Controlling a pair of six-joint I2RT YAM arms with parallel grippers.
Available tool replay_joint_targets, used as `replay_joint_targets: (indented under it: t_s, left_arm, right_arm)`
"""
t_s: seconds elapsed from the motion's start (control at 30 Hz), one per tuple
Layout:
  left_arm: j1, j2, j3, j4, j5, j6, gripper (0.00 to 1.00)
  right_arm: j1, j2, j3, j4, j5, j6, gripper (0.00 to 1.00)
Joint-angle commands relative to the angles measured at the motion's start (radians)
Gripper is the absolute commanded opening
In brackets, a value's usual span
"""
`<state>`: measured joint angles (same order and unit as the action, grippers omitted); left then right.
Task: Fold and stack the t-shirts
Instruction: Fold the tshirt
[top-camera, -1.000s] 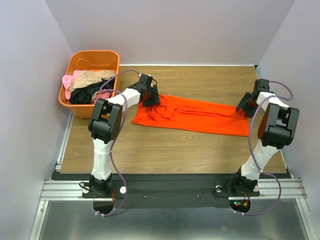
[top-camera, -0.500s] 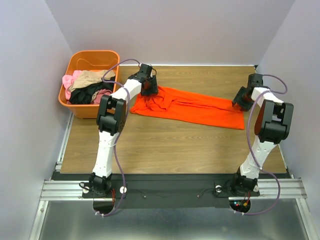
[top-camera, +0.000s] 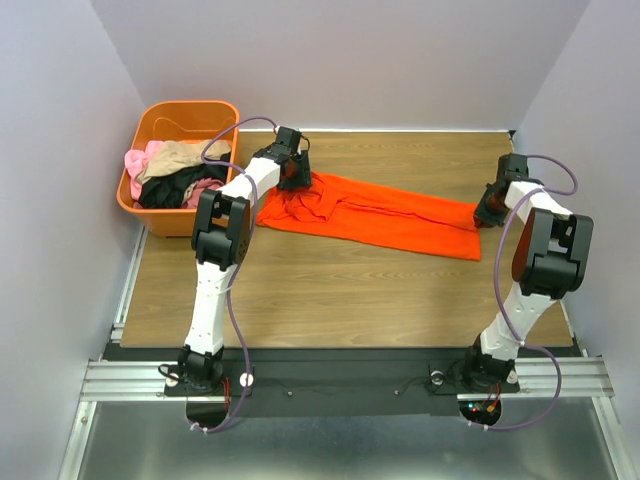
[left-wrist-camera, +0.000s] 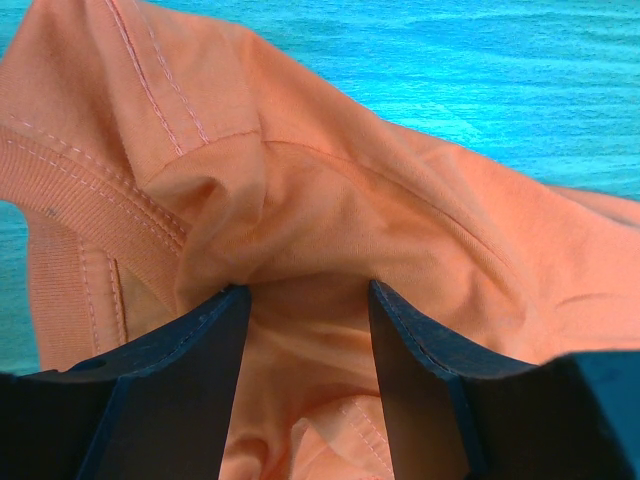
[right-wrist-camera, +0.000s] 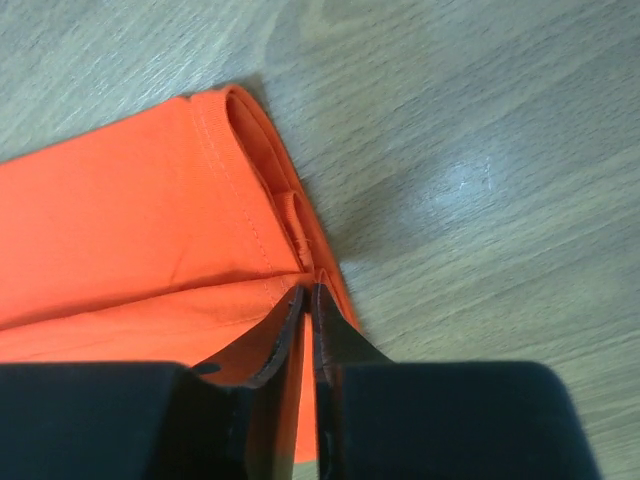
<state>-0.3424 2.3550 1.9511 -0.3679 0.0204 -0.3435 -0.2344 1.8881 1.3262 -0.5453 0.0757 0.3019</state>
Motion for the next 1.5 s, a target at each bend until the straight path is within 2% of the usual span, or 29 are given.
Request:
replay_joint_targets:
  t_s: [0.0,0.37,0.57,0.63,0.77,0.97,1.07,1.47]
  left_arm:
    - [0.016,-0.011,-0.012,-0.075,-0.034,0.024,0.63]
    - [0.016,-0.023,-0.027,-0.066,-0.027,0.018,0.63]
    - [0.016,-0.031,-0.024,-0.066,-0.027,0.023,0.63]
    - [0.016,-0.03,-0.021,-0.065,-0.027,0.017,0.63]
    - [0.016,-0.023,-0.004,-0.066,-0.025,0.006,0.63]
    - [0.016,-0.019,0.017,-0.077,0.003,-0.002,0.63]
    - [0.016,-0.022,0.019,-0.08,-0.002,-0.003,0.63]
    - [0.017,0.061,0.121,-0.109,0.0,0.004,0.63]
  right_arm:
    - [-0.005,-0.038,-0.005,0.001,-0.011,-0.029,0.1]
    - [-0.005,-0.13,-0.067,-0.025,-0.047,-0.037,0.08]
    - [-0.005,-0.234,0.013,-0.041,-0.07,-0.018,0.15]
    - [-0.005,-0.231,0.05,-0.041,-0.125,-0.003,0.18]
    - [0.035,-0.138,0.122,-0.039,-0.182,-0.001,0.28]
    - [0.145,-0.018,0.214,-0.022,-0.183,-0.007,0.33]
    - [0.162,0.037,0.223,-0.016,-0.195,0.012,0.33]
    - [0.167,0.097,0.064,0.004,-0.152,-0.018,0.35]
